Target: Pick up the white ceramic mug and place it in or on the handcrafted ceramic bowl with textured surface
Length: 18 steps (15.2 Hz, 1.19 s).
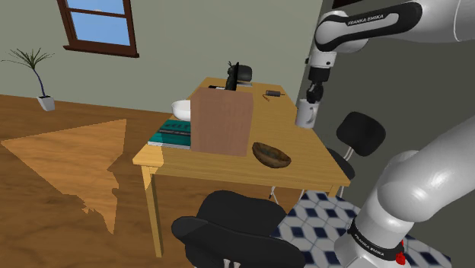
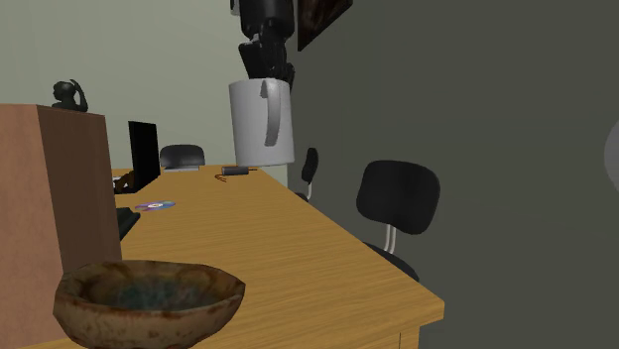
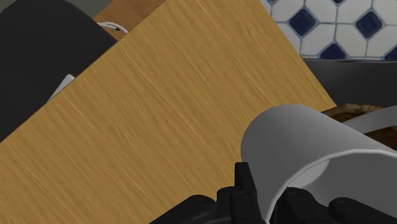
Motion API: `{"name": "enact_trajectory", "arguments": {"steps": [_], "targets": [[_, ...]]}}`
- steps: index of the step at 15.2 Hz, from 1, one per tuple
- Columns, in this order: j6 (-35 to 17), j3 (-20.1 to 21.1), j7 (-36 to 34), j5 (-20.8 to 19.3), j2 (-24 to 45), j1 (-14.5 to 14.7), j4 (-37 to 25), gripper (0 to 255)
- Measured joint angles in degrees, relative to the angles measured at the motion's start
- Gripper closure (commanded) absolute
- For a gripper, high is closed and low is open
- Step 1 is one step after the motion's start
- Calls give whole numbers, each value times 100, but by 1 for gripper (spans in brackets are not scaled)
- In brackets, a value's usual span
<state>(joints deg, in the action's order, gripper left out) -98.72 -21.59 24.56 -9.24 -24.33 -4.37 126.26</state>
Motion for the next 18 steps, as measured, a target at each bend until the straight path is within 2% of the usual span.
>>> {"name": "enact_trajectory", "arguments": {"steps": [6,10,18], "targets": [[90,667,-878,296,-201,315,178,255],[172,1075,-1415,528,-154,542,76,255],[-385,1181,-1601,590,-109,606,598,255]]}}
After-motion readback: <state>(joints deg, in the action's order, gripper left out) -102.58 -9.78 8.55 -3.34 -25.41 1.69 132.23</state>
